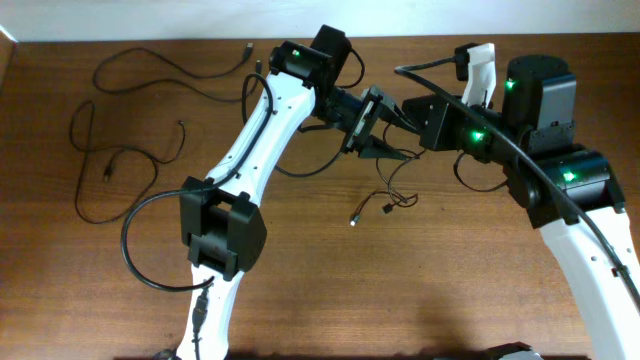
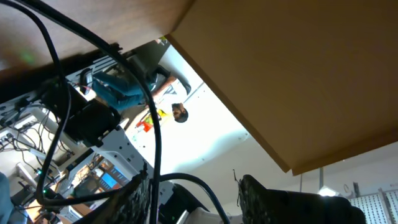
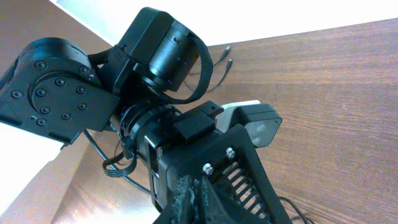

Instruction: Untangle cables

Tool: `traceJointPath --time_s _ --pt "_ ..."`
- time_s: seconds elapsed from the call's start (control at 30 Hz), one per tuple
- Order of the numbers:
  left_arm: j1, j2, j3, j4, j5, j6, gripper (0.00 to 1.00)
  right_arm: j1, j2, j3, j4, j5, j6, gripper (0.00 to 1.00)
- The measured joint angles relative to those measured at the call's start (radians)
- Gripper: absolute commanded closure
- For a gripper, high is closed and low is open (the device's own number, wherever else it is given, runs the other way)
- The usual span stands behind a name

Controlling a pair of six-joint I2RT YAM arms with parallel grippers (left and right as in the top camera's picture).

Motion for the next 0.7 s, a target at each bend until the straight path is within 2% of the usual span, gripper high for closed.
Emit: traceJointPath --time_s 0.17,0.33,0.43,0.57,0.7 --pt "-0.002 0.0 0.0 0.0 0.016 -0.003 0.6 0.0 0.0 0.0 0.006 -0.016 0.0 0.96" --pt "-0.019 0.0 0.0 0.0 0.02 -0.008 0.79 0.0 0.0 0.0 0.026 -0.03 0.002 0.96" --pt "-0.019 0.0 0.0 0.0 0.019 -0.01 0.99 0.0 0.0 0.0 0.024 -0.034 0.002 0.96" --pt "-0.017 0.0 0.0 0.031 -0.024 -0.01 1.0 0.0 0.0 0.0 -0.008 -0.038 0.003 0.96" --pt "0.001 0.0 0.0 0.042 -0.193 -0.01 1.0 0.0 0.0 0.0 -0.042 -0.038 0.002 0.96"
